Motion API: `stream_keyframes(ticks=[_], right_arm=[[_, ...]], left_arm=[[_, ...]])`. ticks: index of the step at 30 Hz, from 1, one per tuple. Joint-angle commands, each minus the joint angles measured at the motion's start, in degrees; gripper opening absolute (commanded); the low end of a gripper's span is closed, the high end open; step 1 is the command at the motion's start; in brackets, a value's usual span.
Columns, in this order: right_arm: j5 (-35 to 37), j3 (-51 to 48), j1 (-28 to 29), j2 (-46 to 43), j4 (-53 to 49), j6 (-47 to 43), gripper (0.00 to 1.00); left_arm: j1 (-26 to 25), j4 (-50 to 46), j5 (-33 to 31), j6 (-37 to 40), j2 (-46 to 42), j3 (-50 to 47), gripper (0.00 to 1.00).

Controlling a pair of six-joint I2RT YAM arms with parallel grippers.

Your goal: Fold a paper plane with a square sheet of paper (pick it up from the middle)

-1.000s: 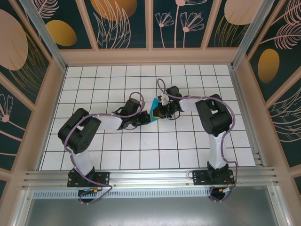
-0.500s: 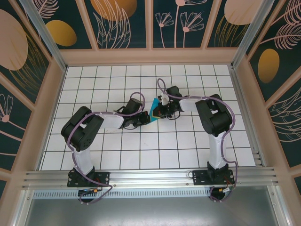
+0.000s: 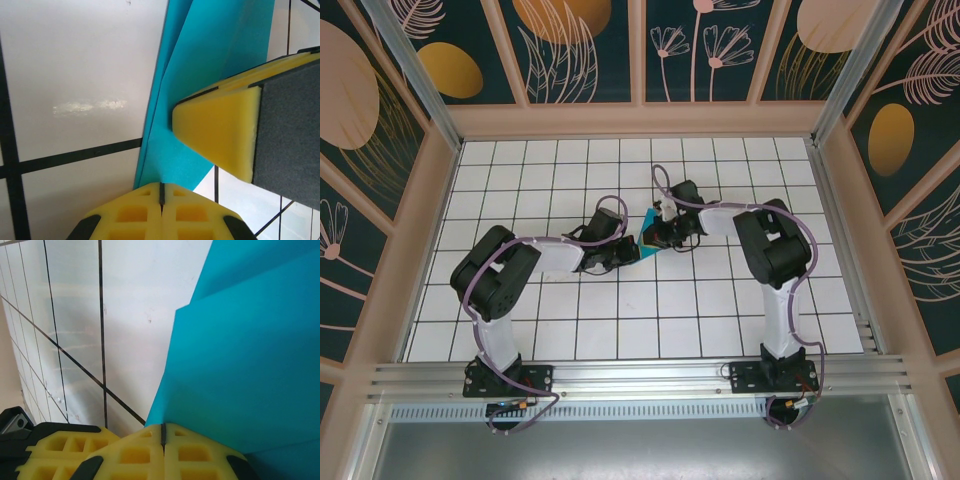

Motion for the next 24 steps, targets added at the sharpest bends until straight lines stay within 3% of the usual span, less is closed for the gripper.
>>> stream_keyframes(ticks=[1, 24], right_arm=[[5.8, 1.4, -2.9, 2.8, -0.9, 1.0, 0.05], [11.3, 14.9, -14.9, 9.0, -3.4, 0.1, 0.05]], left_arm=[[0.1, -8.8, -2.2, -1.6, 2.9, -2.0, 0.00], [0.1, -8.0, -1.8, -2.6, 2.4, -6.1, 0.00]])
